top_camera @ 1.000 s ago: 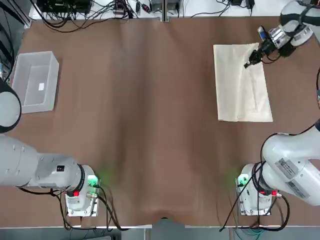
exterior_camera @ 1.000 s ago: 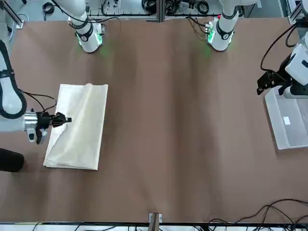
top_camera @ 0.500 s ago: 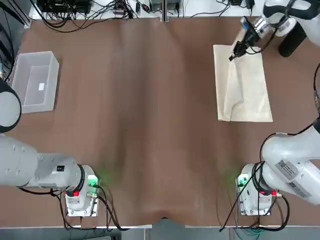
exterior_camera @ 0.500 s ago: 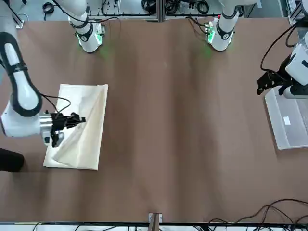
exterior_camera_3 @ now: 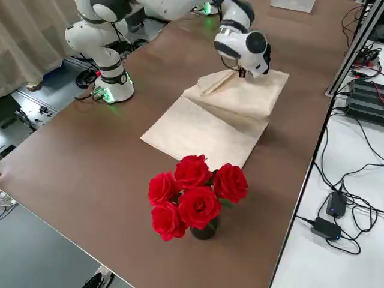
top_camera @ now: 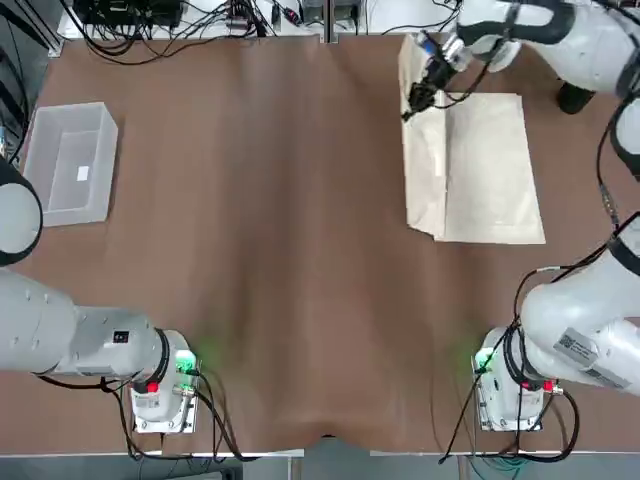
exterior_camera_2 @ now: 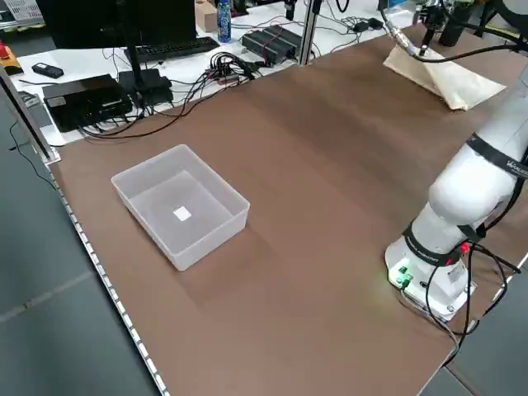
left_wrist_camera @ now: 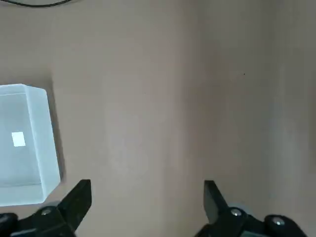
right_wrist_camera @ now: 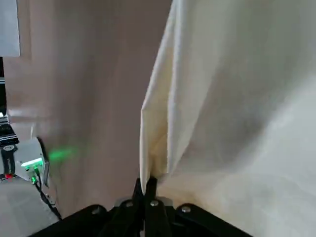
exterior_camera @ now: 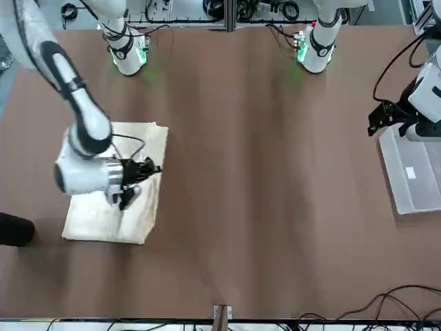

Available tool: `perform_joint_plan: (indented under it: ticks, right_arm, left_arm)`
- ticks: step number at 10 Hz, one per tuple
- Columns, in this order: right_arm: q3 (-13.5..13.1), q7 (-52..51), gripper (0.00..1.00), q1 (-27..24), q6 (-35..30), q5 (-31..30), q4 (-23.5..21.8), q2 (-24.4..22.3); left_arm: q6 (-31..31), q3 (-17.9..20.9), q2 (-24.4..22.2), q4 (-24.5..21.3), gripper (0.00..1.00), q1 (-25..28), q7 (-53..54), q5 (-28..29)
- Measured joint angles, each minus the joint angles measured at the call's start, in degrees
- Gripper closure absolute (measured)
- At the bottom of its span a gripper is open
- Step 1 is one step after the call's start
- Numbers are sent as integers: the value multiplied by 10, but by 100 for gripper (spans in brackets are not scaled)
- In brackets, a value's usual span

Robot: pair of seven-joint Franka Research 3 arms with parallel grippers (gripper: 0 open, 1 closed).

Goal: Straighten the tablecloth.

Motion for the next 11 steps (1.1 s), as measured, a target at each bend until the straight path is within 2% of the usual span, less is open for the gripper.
perform_joint_plan:
  ticks: [3,4,5,6,7,8,10,11]
  right_arm:
    - [-3,123,96,145,77,0,46,10]
    - [-22,186,94,228,149,0,62,30]
    - [-59,232,82,308,211,0,77,49]
    - [-113,267,65,390,249,0,100,63]
    - [-150,282,52,436,257,0,119,71]
    - [-163,285,35,443,251,0,128,72]
    - [-170,283,4,404,176,0,143,69]
    - [-171,281,0,381,139,-2,151,58]
  left_arm:
    - [0,0,0,0,0,0,0,0]
    - [0,0,0,0,0,0,0,0]
    - [0,0,1,0,0,0,0,0]
    - [0,0,1,0,0,0,0,0]
    - [0,0,1,0,0,0,0,0]
    - [0,0,1,0,0,0,0,0]
    - [0,0,1,0,0,0,0,0]
    - [0,0,1,0,0,0,0,0]
